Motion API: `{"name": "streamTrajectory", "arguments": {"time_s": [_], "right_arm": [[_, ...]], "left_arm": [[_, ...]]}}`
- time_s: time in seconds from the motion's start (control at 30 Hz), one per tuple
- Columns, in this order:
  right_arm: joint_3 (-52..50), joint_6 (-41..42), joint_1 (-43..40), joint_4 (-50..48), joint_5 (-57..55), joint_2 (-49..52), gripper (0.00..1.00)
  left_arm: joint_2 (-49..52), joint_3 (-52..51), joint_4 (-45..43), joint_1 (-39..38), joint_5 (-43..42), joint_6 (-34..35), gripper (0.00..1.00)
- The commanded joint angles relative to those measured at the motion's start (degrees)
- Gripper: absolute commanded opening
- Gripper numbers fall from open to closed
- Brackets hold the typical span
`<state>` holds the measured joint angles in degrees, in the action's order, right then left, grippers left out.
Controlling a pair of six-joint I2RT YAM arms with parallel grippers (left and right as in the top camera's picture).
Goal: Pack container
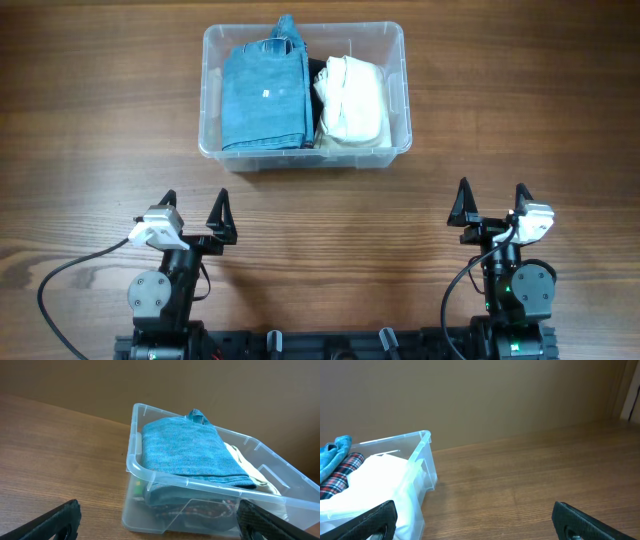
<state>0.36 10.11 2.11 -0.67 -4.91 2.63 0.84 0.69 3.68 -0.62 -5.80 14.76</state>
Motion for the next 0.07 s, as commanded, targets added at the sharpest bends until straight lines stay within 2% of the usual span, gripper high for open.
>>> {"name": "streamTrajectory", "arguments": {"time_s": [0.0,0.03], "right_arm": [[0.0,-1.1,0.3,-0.1,1.2,0.3,1.0],[0.0,-1.1,0.3,-0.1,1.2,0.3,1.0]], "left_arm": [[-0.5,-0.4,0.2,0.4,0.5,0.7,1.0],[-0.5,-0.4,0.2,0.4,0.5,0.7,1.0]]}}
